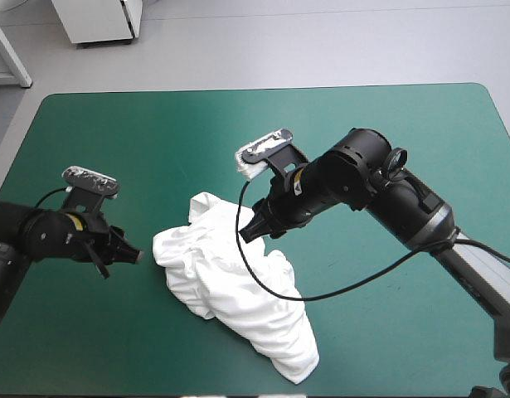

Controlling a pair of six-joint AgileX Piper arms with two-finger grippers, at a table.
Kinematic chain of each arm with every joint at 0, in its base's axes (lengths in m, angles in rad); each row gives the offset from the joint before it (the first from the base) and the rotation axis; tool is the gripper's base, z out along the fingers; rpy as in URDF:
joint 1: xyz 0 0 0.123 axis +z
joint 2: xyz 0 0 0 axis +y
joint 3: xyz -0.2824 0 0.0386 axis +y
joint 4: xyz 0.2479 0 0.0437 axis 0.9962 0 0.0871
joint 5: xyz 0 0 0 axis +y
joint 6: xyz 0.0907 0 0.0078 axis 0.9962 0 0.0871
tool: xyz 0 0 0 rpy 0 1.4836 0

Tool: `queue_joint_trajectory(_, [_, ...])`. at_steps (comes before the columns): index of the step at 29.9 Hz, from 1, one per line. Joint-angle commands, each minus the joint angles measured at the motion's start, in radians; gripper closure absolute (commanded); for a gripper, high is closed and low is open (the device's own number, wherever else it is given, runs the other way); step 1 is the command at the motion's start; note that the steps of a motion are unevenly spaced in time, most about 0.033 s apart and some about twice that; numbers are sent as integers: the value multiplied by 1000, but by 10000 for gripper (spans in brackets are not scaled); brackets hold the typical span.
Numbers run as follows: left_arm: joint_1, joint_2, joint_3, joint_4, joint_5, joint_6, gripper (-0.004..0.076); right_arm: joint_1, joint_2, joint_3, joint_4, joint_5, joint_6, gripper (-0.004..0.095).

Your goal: Fold the cloth

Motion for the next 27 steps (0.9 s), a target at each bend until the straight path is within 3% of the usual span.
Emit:
queue_joint_trajectory(1, [-3, 100, -88, -2, -9, 34, 302, -3, -80, 52, 9, -29, 0, 455])
queue_joint_trajectory(10, [-3, 318, -87, 71, -44, 57, 304, -3, -181, 199, 29, -29, 15, 455])
queue_joint_trajectory(16, [-3, 474, -87, -3, -119, 57, 304, -3, -207, 203, 45, -29, 37, 456])
queue_joint_trajectory(27, [-3, 566, -87, -40, -241, 49, 304, -3, -212, 315, 90, -29, 20, 455])
